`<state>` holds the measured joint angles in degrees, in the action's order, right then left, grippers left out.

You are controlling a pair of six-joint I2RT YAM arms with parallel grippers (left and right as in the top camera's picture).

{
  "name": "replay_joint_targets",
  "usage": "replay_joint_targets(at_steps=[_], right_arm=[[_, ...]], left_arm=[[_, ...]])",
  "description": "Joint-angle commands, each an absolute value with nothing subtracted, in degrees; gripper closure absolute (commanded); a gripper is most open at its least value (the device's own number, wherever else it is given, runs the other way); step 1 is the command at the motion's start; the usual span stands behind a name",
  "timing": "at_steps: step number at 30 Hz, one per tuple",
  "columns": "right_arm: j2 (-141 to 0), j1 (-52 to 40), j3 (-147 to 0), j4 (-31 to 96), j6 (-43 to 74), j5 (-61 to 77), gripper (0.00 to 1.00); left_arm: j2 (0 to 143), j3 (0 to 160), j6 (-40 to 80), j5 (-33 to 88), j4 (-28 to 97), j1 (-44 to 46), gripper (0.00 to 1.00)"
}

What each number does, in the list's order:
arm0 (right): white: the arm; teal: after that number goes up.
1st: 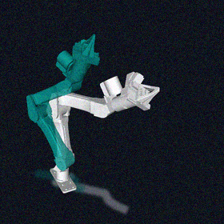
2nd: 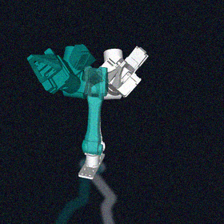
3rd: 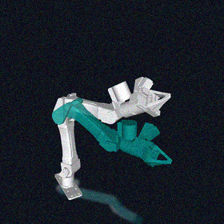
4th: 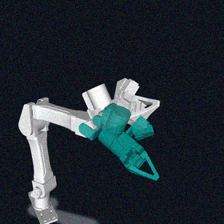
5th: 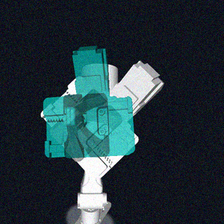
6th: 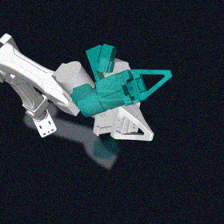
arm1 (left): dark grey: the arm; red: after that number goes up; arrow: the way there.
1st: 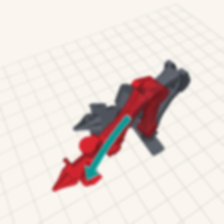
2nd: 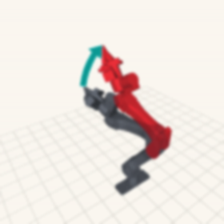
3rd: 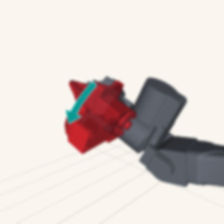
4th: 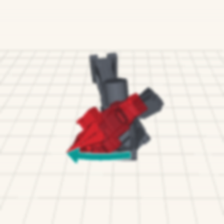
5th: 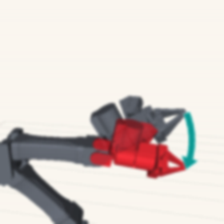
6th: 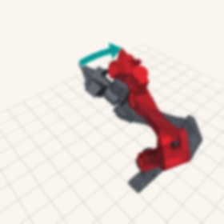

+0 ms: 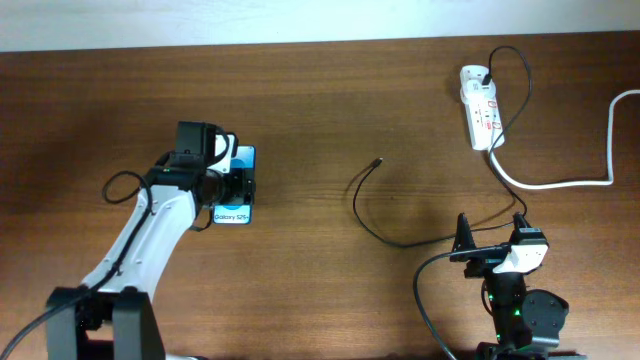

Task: Plug charger to phone and switch on socket
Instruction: 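Lift the phone with the left gripper and tilt it upright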

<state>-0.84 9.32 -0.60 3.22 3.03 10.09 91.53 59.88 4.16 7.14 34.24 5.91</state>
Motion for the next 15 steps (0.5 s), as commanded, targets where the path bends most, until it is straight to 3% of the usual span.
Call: replay_joint_targets(at_steps=[1, 15], right_arm=[[-0.4, 9.0, -0.3, 3.6, 3.3, 9.6, 0.02], [-0.4, 9.0, -0.3, 3.6, 3.3, 9.6, 0.02]], left_arm=[[87.8, 61.7, 9.7, 12.9, 34.4, 5.6, 0.54], [87.1, 61.7, 28.4, 24.4, 36.2, 5.6, 0.57]])
